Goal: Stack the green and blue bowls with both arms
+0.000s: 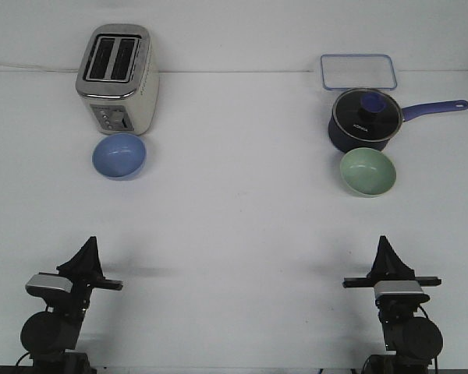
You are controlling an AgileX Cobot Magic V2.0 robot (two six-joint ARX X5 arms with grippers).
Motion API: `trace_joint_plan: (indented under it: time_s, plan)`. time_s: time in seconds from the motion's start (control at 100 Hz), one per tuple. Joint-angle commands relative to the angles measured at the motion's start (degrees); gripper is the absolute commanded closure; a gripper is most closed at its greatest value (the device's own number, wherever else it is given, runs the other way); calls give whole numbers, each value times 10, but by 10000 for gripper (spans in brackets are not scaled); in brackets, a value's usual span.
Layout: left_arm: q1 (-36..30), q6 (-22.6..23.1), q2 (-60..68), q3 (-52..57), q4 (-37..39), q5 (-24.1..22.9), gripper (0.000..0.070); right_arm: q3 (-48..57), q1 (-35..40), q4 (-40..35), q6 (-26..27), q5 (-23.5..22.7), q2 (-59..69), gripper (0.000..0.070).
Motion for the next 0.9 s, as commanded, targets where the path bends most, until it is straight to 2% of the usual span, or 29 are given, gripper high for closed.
trace_joint_plan:
  time_s: [0.0,0.54,0.89]
  plan:
    - [1,0,-1,-11,7,-2,689,-1,0,6,0,0,0,697]
    - [1,0,-1,-11,7,-2,690,2,0,3,0,0,0,697]
    - [1,0,-1,-11,7,-2,690,81,0,-97,-1,1,12,697]
